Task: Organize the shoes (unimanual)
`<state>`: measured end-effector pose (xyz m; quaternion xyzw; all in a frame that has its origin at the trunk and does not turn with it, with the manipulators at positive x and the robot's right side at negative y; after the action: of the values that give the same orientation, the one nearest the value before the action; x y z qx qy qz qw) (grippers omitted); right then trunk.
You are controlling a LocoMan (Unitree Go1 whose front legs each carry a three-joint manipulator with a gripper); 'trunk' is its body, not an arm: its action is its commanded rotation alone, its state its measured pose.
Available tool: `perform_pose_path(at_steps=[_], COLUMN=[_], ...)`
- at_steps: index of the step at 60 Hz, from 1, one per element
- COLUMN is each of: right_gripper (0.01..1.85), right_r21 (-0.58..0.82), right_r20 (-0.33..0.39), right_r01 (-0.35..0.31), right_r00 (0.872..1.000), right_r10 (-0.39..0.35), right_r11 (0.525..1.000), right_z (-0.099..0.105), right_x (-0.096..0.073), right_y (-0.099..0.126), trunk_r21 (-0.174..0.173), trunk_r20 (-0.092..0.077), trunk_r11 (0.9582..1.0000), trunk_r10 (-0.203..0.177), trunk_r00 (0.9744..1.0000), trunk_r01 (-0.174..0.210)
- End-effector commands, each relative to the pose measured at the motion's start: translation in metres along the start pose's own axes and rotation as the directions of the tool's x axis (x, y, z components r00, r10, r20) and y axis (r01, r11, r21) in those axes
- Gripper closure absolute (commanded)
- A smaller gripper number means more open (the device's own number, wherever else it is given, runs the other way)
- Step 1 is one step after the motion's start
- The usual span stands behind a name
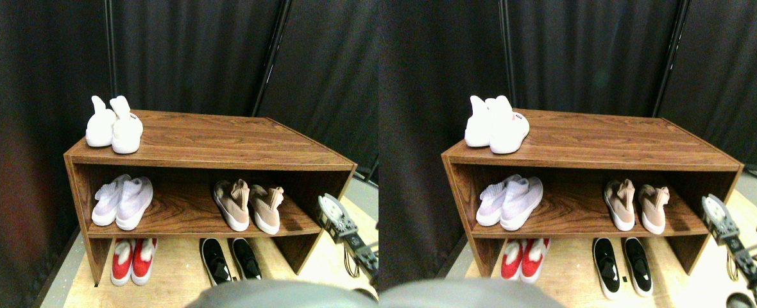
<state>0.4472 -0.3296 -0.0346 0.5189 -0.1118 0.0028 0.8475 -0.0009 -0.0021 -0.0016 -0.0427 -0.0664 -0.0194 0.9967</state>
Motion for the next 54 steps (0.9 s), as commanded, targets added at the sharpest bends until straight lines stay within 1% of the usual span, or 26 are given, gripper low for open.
perform_pose_path(at_steps=[1, 4, 5, 7, 8, 11, 14, 17, 21, 24, 25, 26, 34, 40, 42, 45, 47, 49, 54], right_gripper=[1.80, 1.80, 1.80, 1.80, 1.80, 1.80, 1.80, 1.80, 1.80, 1.80, 1.80, 1.80, 1.80, 1.80, 1.80, 1.80, 1.80, 1.80, 1.80], right_r21=[0.019, 0.036, 0.036, 0.065, 0.073, 0.114, 0.136, 0.126, 0.102, 0.106, 0.133, 0.137, 0.141, 0.150, 0.172, 0.185, 0.196, 0.198, 0.188], right_r20=[0.014, 0.010, 0.010, 0.017, 0.020, 0.048, 0.067, 0.075, 0.073, 0.081, 0.095, 0.094, 0.080, 0.075, 0.057, 0.035, 0.033, 0.049, 0.035], right_r01=[-0.019, -0.005, -0.005, 0.003, 0.005, 0.029, 0.035, 0.048, 0.078, 0.086, 0.093, 0.098, 0.118, 0.134, 0.146, 0.157, 0.159, 0.167, 0.182], right_r00=[1.000, 1.000, 1.000, 1.000, 1.000, 0.998, 0.997, 0.995, 0.994, 0.992, 0.990, 0.989, 0.988, 0.986, 0.986, 0.986, 0.985, 0.982, 0.981], right_r10=[0.019, 0.005, 0.005, -0.004, -0.007, -0.035, -0.045, -0.058, -0.085, -0.095, -0.106, -0.112, -0.130, -0.147, -0.158, -0.166, -0.168, -0.180, -0.192], right_r11=[1.000, 0.999, 0.999, 0.998, 0.997, 0.993, 0.990, 0.991, 0.992, 0.991, 0.987, 0.986, 0.983, 0.980, 0.974, 0.970, 0.968, 0.966, 0.965], right_z=[0.005, 0.006, 0.006, 0.005, 0.005, 0.002, 0.001, 0.000, -0.001, -0.002, -0.003, -0.004, -0.013, -0.022, -0.026, -0.032, -0.034, -0.039, -0.048], right_x=[0.019, 0.032, 0.032, 0.041, 0.043, 0.052, 0.056, 0.061, 0.072, 0.074, 0.076, 0.077, 0.077, 0.077, 0.077, 0.078, 0.079, 0.076, 0.075], right_y=[-0.003, -0.012, -0.012, -0.019, -0.021, -0.029, -0.034, -0.039, -0.050, -0.053, -0.055, -0.057, -0.064, -0.067, -0.068, -0.068, -0.069, -0.065, -0.062], trunk_r21=[-0.005, -0.005, -0.005, -0.003, -0.002, 0.002, 0.004, 0.008, 0.008, 0.007, 0.007, 0.005, 0.004, -0.004, -0.006, -0.010, -0.013, -0.014, -0.023], trunk_r20=[-0.010, -0.013, -0.015, -0.017, -0.017, -0.019, -0.018, -0.022, -0.022, -0.023, -0.023, -0.023, -0.023, -0.023, -0.022, -0.021, -0.022, -0.023, -0.024], trunk_r11=[1.0000, 1.0000, 1.0000, 1.0000, 1.0000, 1.0000, 1.0000, 1.0000, 1.0000, 1.0000, 1.0000, 1.0000, 0.9999, 0.9999, 0.9998, 0.9997, 0.9996, 0.9995, 0.9991], trunk_r10=[0.006, 0.007, 0.008, 0.009, 0.009, 0.007, 0.006, 0.003, 0.003, 0.003, 0.003, 0.005, 0.010, 0.015, 0.018, 0.022, 0.025, 0.027, 0.035], trunk_r00=[0.9999, 0.9999, 0.9999, 0.9998, 0.9998, 0.9998, 0.9998, 0.9998, 0.9998, 0.9997, 0.9997, 0.9997, 0.9997, 0.9996, 0.9996, 0.9995, 0.9994, 0.9994, 0.9991], trunk_r01=[-0.006, -0.007, -0.008, -0.009, -0.009, -0.007, -0.006, -0.003, -0.003, -0.003, -0.003, -0.004, -0.010, -0.015, -0.018, -0.022, -0.025, -0.027, -0.035])
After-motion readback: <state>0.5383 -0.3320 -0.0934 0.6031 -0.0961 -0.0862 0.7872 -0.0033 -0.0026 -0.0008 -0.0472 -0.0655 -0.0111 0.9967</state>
